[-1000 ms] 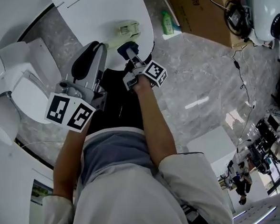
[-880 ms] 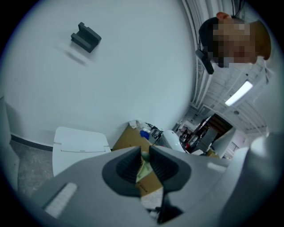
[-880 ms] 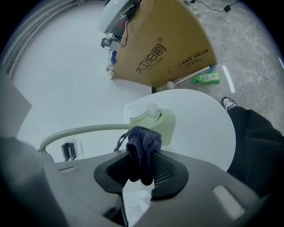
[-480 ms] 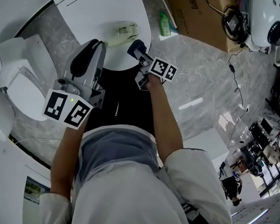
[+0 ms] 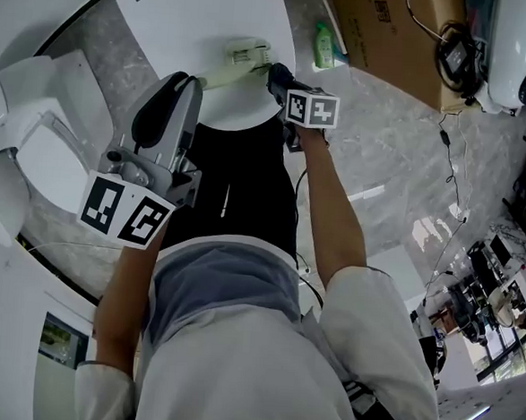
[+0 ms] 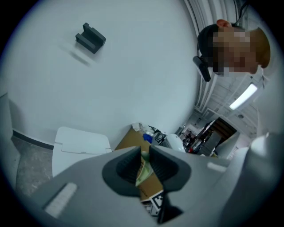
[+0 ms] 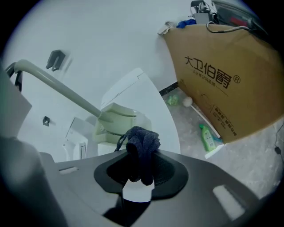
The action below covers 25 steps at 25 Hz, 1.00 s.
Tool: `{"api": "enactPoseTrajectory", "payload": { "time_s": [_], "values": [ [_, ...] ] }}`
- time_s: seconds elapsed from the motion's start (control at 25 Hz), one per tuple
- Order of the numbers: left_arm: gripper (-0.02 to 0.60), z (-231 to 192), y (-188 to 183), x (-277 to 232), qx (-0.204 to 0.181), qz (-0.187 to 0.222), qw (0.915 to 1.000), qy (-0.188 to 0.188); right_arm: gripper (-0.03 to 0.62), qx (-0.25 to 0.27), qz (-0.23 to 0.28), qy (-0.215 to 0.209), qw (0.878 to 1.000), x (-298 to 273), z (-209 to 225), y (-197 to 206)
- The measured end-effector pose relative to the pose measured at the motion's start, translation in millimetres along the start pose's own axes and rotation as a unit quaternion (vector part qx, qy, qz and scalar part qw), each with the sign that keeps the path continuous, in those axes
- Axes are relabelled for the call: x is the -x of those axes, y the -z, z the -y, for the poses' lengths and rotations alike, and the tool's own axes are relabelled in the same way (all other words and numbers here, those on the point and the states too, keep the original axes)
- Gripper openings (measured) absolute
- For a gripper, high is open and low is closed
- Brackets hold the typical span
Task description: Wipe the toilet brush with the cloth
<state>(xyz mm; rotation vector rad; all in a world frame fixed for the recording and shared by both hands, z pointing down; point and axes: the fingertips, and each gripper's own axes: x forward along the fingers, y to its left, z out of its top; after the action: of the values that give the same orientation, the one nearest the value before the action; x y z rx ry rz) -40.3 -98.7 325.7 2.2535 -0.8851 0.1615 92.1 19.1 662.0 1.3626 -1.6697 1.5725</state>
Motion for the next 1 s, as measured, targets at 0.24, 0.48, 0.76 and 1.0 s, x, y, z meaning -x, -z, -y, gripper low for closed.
{"api": "enactPoseTrajectory", "payload": {
  "time_s": [0.24, 0.48, 0.76, 1.0],
  "values": [
    [0.000, -1.1, -2.0, -2.6, 0.000, 0.006, 0.9999, -0.008, 0.097, 0.015, -0.009, -0.019, 1.000, -5.1, -10.2, -2.5],
    [0.000, -1.3, -2.6, -1.5, 0.000, 0.006, 0.9999, -0.012, 0.095, 0.024, -0.009, -0.042, 0.999, 3.9, -28.1, 0.0],
    [0.000, -1.5, -3.2, -1.7, -0.001, 0.008, 0.9999, -0.011, 0.096, 0.047, -0.004, -0.046, 0.998, 14.6, -41.7, -2.0],
    [0.000, -1.4, -2.2, 1.8, -0.001, 0.010, 0.9999, -0.011, 0.095, 0.058, 0.012, -0.038, 0.998, 26.5, -55.3, -4.2]
  ]
}}
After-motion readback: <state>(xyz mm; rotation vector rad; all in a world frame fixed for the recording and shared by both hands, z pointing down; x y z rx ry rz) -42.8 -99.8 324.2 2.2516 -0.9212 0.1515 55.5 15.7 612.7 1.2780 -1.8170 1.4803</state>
